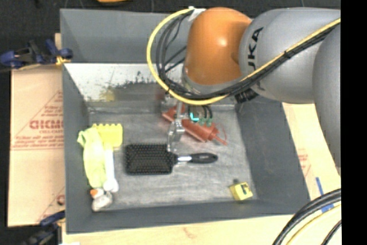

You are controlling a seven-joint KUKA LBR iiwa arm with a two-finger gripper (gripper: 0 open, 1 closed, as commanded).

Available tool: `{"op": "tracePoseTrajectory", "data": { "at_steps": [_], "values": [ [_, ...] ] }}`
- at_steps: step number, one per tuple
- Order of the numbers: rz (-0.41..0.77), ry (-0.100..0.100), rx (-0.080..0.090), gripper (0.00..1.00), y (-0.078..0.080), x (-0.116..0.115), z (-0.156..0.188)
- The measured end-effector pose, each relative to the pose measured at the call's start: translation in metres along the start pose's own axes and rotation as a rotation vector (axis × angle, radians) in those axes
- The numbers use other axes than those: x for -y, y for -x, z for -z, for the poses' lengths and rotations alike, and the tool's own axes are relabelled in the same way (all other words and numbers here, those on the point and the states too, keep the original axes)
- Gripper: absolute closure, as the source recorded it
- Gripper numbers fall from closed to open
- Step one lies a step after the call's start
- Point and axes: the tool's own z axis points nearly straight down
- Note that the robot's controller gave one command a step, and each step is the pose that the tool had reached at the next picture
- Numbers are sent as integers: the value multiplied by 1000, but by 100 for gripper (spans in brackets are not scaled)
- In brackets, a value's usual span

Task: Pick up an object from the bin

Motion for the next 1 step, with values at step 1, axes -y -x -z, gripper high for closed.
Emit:
{"op": "tracePoseTrajectory", "data": {
  "at_steps": [1],
  "values": [
    [-1, 0, 1, 0, 0, 0, 1]
  ]
}}
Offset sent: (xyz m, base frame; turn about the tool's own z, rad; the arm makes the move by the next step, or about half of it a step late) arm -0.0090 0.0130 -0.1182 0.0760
